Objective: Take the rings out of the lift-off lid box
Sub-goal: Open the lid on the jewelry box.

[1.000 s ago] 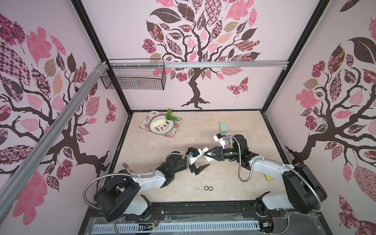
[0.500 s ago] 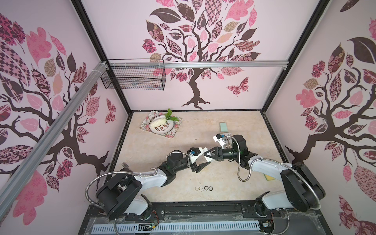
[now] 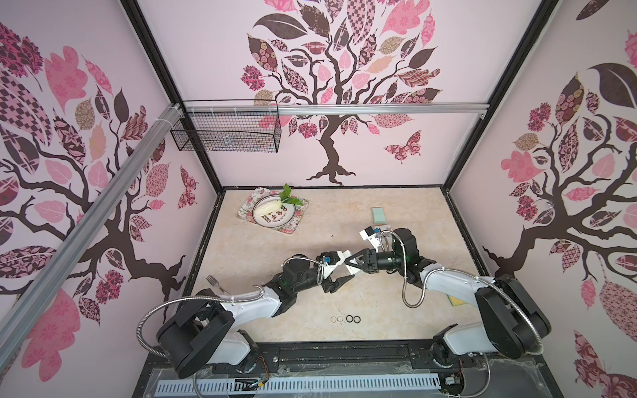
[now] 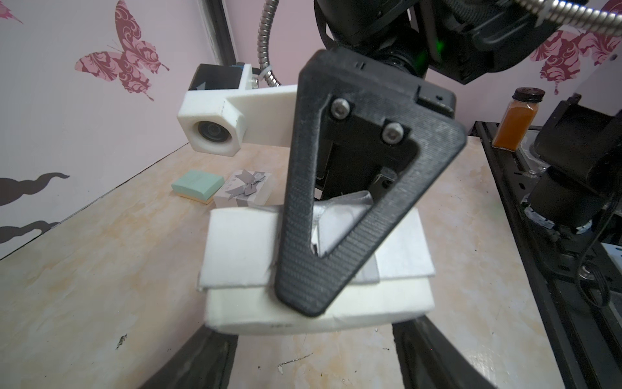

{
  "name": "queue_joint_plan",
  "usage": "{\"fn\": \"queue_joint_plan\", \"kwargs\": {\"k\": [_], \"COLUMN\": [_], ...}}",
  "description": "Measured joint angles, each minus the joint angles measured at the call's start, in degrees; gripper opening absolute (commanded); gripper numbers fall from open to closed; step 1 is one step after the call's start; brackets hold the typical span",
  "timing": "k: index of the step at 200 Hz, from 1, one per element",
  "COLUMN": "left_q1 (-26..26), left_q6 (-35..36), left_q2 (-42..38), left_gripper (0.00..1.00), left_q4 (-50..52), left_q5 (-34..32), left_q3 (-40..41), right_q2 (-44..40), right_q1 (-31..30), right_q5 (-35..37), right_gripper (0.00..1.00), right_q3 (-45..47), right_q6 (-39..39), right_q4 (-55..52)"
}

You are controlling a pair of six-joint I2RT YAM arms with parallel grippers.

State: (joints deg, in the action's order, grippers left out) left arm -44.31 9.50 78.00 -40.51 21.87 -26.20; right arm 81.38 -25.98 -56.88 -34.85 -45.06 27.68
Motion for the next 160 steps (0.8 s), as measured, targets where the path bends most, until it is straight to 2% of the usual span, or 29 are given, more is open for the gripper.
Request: {"fn": "queue_joint_plan", "kwargs": {"k": [58,89,160], "left_q1": [0.00,-0.13,-0.22], "left_q6": [-0.57,-1.18,-2.16], "left_q2": [-0.17,-0.15,-0.31], "left_gripper": [0.69,0.66,0.66], "left_q4": [-0.07,-0.15,-0.33], "left_q5": [-0.15,-0.24,-1.20], "left_q3": [0.00,0.00,0.00], "right_q2": [0.00,0.00,-0.22], "right_q1": [-0.07,-0.09,0.20], "right_q5": [0.00,0.02,0.46], "right_gripper": [0.74,0.78,0.80], "right_q3": [0.00,0.00,0.00], "right_q6": [-0.24,-0.44,-0.44], "right_q4": [0.48,0.44,0.48]}}
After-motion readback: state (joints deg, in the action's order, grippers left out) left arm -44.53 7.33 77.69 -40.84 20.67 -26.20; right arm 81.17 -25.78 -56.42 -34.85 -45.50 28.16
